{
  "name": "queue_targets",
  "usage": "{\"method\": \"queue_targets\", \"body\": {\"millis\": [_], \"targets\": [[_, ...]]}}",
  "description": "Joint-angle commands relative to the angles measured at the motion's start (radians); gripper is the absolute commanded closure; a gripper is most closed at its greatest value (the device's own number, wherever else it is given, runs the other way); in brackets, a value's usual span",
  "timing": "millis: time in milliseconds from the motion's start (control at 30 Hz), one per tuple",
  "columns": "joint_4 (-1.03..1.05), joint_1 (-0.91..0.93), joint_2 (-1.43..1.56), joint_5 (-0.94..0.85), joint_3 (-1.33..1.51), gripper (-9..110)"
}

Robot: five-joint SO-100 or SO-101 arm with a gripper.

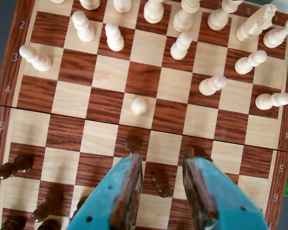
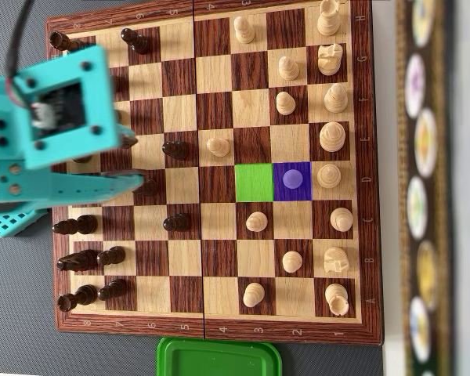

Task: Play chess

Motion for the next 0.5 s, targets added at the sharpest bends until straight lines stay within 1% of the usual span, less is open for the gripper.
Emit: {"method": "queue_targets", "body": {"millis": [0,200,467], "targets": [[0.054,0.005,-0.152,0.005,-0.161,88],[0.143,0.006,-0.391,0.002,-0.373,88],[0.138,0.037,-0.652,0.003,-0.578,88]]}}
